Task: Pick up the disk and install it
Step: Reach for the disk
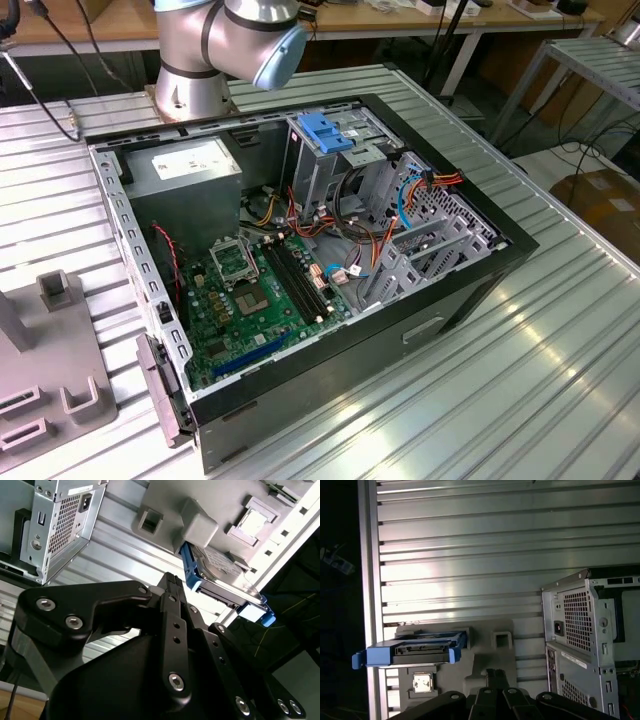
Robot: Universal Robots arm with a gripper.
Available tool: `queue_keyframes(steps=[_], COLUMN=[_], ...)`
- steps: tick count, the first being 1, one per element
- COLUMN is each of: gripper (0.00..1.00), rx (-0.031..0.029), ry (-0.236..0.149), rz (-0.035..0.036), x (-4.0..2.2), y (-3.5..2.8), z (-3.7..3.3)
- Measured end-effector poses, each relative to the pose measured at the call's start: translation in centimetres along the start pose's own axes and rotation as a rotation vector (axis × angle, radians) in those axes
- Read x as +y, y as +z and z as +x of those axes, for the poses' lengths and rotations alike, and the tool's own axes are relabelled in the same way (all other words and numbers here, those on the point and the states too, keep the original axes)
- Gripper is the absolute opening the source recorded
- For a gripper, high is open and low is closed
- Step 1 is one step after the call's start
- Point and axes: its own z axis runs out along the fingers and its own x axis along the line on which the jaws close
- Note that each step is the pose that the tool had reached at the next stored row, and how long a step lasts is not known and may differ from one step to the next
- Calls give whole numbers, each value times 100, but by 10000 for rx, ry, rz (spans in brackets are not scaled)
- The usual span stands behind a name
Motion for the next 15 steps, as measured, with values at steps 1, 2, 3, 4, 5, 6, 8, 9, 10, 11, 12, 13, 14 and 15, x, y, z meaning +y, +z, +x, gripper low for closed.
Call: queue_keyframes(steps=[1, 2, 3, 4, 5, 6, 8, 9, 10, 11, 12, 13, 14, 15], gripper=[10, 10, 10, 10, 10, 10, 10, 10, 10, 10, 10, 10, 10, 10], rx=[0, 0, 0, 1, 1, 2, 4, 5, 6, 7, 8, 9, 11, 11], ry=[0, -1, -1, -1, -1, 0, 0, 0, 0, -1, 0, 0, -1, 0], rz=[0, 0, 0, 0, 0, 0, 0, -1, 0, -1, -1, 0, 0, 0], x=[-2, -3, -5, -7, -8, -10, -12, -15, -17, -23, -25, -26, -28, -31], y=[0, 1, 1, 1, 2, 2, 2, 3, 3, 5, 5, 5, 5, 5], z=[22, 38, 69, 90, 104, 130, 164, 190, 218, 304, 328, 353, 395, 426])
